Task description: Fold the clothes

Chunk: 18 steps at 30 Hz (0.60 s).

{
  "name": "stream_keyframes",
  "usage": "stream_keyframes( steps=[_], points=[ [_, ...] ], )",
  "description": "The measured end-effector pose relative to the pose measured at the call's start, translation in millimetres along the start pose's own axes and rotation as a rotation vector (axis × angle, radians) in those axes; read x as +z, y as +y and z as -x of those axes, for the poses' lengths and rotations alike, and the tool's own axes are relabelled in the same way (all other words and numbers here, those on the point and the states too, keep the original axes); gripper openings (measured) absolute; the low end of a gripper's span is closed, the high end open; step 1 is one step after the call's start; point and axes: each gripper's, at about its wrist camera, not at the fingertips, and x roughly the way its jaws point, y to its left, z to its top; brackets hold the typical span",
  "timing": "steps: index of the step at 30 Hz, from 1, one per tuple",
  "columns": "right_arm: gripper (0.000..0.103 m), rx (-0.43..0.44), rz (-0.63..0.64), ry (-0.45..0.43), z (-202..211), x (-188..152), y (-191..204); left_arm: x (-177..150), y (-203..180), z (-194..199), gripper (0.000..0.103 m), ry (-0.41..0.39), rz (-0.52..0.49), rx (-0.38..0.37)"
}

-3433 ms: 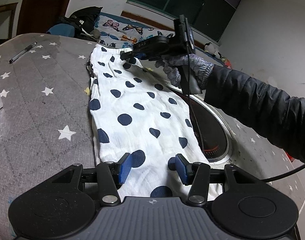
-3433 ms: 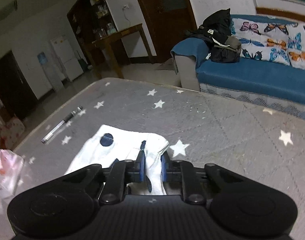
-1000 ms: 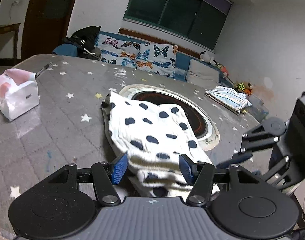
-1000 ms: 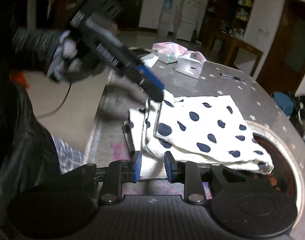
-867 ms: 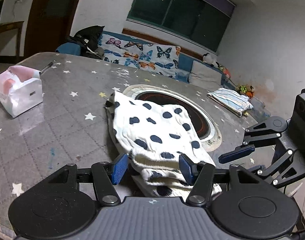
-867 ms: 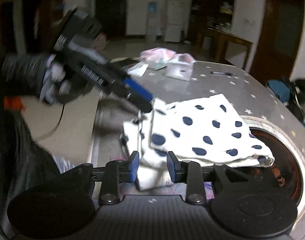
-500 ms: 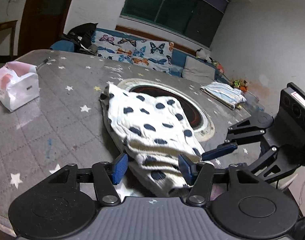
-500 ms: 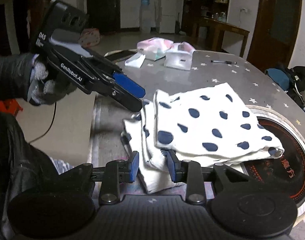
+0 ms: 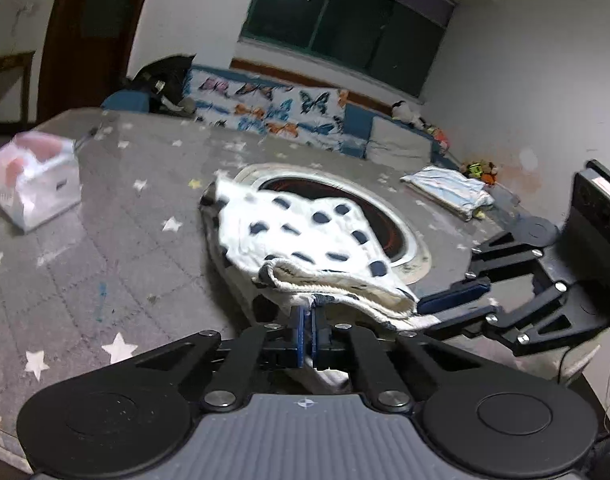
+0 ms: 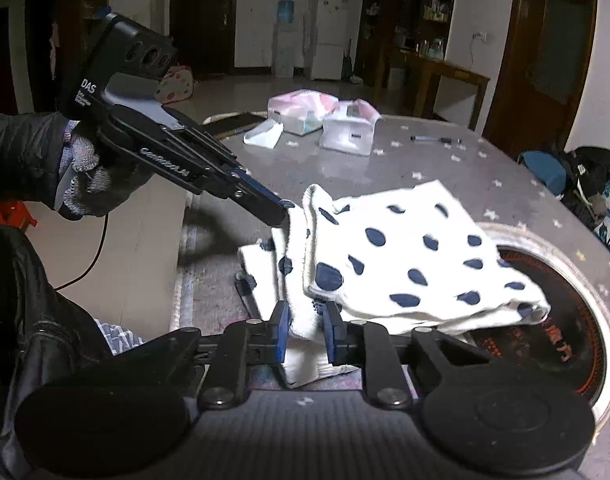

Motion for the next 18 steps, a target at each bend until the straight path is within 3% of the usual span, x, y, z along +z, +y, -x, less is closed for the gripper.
stream_keyframes(
  steps=[7,9,13,18],
  points=[
    [0.017,0.028,0.015,0.027,0,-11,4,-9,-7,-2,0.004,0.050,-0.040,-0.033],
    [0.022,0.036,0.027,0.047,-4,-16,7,-10,-7,-5,0.004,0.070,-0.063,-0.037],
    [0.026,0.067,-0.035,0.036,2,-15,2,-10,-6,-9,0.007,0.102,-0.098,-0.020],
    [0.026,0.082,-0.146,-0.024,18,-8,-13,-3,-4,4,0.010,0.057,-0.122,-0.023]
  ],
)
